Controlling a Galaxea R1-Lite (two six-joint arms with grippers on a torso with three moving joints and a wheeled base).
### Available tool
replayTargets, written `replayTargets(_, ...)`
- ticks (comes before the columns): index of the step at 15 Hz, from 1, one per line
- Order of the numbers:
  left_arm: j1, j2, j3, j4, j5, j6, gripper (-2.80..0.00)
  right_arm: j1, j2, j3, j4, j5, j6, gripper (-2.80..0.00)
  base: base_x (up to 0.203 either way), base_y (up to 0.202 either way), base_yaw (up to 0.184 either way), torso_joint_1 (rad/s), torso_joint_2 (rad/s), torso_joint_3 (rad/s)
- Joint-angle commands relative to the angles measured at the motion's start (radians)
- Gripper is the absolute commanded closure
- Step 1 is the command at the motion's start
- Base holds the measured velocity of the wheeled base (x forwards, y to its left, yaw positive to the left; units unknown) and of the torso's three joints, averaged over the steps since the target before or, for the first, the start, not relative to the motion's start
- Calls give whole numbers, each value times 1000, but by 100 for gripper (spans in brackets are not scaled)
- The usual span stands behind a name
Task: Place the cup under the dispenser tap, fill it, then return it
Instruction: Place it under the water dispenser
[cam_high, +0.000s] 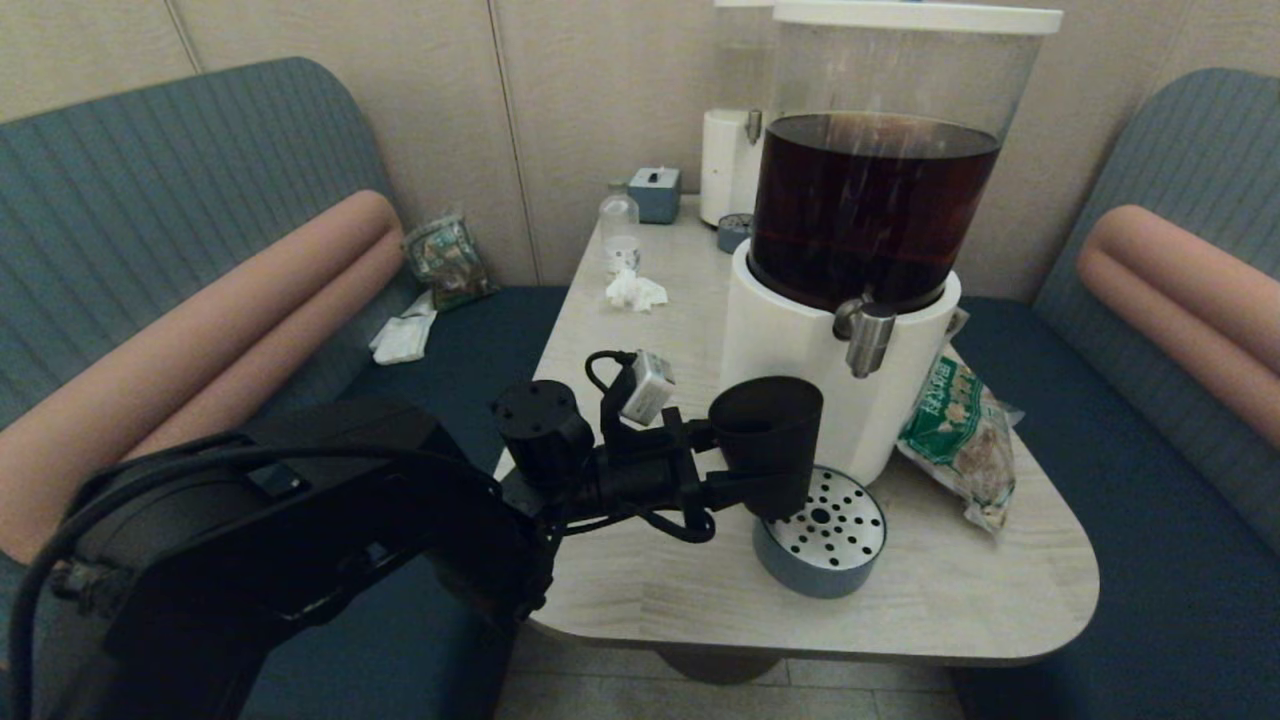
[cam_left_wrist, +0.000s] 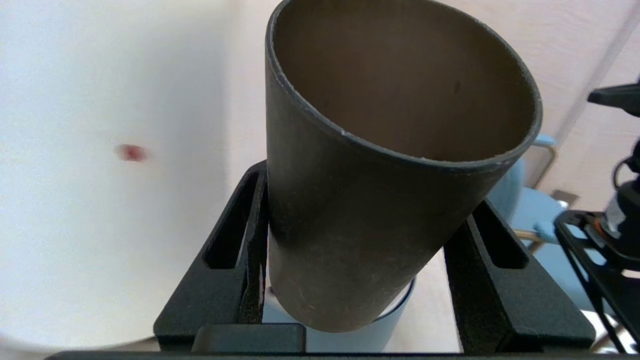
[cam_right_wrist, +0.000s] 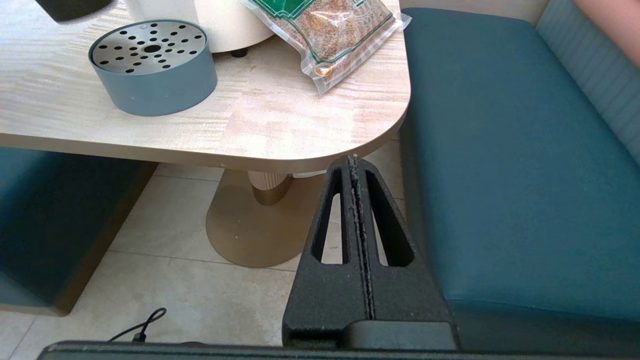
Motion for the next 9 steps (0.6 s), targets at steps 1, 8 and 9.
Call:
replayTargets(1, -14, 60, -38, -9, -1, -4, 0, 0, 0, 0, 0, 1, 2, 0, 0, 0, 0, 0, 0, 0)
replayTargets(8, -53, 130, -120, -9, 15, -18, 0, 0, 0, 0, 0, 1, 2, 0, 0, 0, 0, 0, 0, 0)
replayTargets(9, -54, 142, -134, -9, 15, -22, 0, 0, 0, 0, 0, 1, 2, 0, 0, 0, 0, 0, 0, 0)
